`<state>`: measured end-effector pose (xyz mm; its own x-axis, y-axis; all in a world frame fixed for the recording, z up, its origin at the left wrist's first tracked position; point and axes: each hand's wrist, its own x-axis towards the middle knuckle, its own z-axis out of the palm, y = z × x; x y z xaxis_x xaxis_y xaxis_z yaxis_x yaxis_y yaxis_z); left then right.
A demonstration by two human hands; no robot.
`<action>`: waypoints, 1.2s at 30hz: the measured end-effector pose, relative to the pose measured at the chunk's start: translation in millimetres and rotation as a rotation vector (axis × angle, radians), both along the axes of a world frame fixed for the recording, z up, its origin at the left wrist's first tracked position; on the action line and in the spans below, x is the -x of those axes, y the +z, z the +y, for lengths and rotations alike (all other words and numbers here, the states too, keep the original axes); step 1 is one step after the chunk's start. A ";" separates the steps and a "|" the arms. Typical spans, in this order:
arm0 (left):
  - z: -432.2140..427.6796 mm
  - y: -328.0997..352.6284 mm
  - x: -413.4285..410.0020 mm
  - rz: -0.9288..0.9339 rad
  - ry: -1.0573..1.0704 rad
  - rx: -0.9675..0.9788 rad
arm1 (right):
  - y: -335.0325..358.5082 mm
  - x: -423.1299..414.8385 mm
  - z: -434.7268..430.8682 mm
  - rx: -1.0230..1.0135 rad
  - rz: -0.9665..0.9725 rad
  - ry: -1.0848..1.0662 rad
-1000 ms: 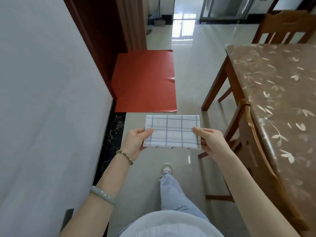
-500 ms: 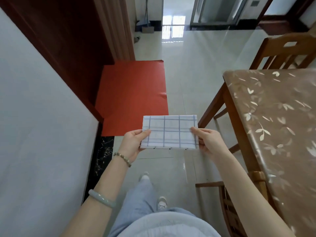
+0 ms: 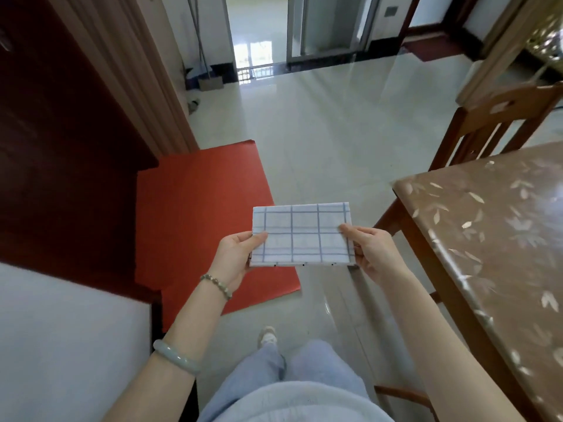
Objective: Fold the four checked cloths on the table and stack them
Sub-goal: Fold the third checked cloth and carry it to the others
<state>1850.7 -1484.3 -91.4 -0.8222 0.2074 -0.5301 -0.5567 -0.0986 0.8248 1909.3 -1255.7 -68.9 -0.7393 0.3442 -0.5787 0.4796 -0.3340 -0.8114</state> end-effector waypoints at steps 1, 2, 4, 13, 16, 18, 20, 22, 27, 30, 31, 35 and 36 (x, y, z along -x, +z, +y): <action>3.1 1.6 17.3 0.001 -0.013 -0.002 | 1.0 13.7 2.4 0.011 0.010 -0.023; 7.0 2.7 34.1 0.006 -0.029 -0.005 | 1.3 27.2 5.8 0.020 0.019 -0.046; 17.0 3.4 66.3 0.003 -0.058 -0.006 | 0.9 53.5 14.1 0.024 0.027 -0.073; 89.1 -6.7 203.2 -0.005 -0.135 -0.004 | -19.8 177.2 83.2 0.047 0.037 -0.111; 128.4 -7.6 251.1 0.008 -0.145 -0.003 | -26.0 223.1 121.5 0.037 0.042 -0.124; 161.5 -6.3 288.3 0.009 -0.140 0.014 | -25.0 258.9 155.3 0.032 0.037 -0.134; 197.6 -1.6 326.6 0.003 -0.137 0.040 | -19.5 295.2 193.1 0.036 0.038 -0.132; 228.9 4.0 356.6 0.011 -0.150 0.051 | -12.9 324.4 226.3 0.026 0.046 -0.131; 304.0 14.8 417.0 0.027 -0.195 0.025 | -8.9 376.2 293.7 0.015 0.060 -0.201; 342.8 15.0 449.3 0.031 -0.253 0.038 | -10.5 393.1 324.9 0.024 0.056 -0.250; 354.2 13.5 458.5 0.031 -0.276 0.042 | -11.9 396.7 333.6 0.025 0.051 -0.271; 415.3 5.1 502.7 0.011 -0.428 0.049 | -23.2 415.6 380.4 0.042 0.031 -0.402; 433.3 3.5 514.8 0.012 -0.475 0.057 | -26.9 421.4 392.5 0.047 0.030 -0.442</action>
<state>1335.9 -1050.9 -87.9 -0.6500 0.5321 -0.5426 -0.5194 0.2102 0.8283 1487.9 -863.2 -95.8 -0.5434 0.6048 -0.5822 0.2588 -0.5390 -0.8016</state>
